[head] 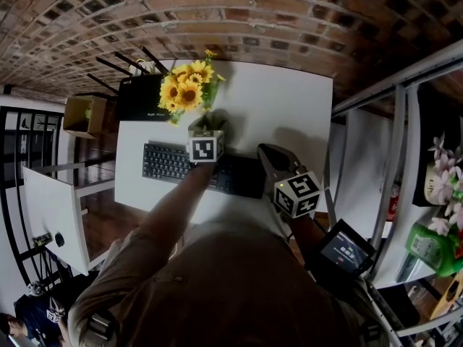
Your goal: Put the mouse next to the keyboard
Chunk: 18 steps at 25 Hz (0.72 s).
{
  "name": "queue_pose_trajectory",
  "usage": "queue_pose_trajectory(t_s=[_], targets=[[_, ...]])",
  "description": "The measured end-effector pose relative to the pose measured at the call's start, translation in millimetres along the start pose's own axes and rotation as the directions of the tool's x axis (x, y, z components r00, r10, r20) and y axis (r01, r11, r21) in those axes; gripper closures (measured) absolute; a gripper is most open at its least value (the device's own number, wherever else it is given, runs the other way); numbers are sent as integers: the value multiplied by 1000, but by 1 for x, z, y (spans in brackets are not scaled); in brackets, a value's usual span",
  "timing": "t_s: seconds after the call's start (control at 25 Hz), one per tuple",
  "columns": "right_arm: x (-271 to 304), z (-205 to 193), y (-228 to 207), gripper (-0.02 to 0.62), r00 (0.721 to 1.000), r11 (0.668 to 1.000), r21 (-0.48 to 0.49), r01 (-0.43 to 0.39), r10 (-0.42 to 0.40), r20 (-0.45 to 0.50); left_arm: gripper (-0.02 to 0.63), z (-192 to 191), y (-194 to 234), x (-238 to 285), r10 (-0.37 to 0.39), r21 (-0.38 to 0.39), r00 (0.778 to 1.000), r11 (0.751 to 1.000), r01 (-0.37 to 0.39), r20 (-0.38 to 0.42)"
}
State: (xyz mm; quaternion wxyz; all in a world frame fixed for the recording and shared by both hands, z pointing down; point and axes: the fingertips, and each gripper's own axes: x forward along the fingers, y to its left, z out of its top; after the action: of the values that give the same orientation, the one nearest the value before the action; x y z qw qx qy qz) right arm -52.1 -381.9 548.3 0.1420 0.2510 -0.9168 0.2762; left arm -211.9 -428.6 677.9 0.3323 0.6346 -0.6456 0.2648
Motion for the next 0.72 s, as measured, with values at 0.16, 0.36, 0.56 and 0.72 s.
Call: queue_pose_trajectory(t_s=[0.16,0.36,0.56,0.72], targets=[[-3,1,3,584,1000,1000,-10,-1,1,6,314,5,-2,-6,-8,0,1000,1000,8,27],[-7,6,6,584,1000,1000,-24,-1,2,25,316,15,-3,-17,-3,8,998,1000,3,68],[-17,11,10,584,999,999,-45,-3,5,48,316,28,-9,-36,-14,3,993,1000,14,121],[-28,15,14,584,997,998,-62,1,4,75,316,39,-18,-59,-18,-1,985,1000,19,172]])
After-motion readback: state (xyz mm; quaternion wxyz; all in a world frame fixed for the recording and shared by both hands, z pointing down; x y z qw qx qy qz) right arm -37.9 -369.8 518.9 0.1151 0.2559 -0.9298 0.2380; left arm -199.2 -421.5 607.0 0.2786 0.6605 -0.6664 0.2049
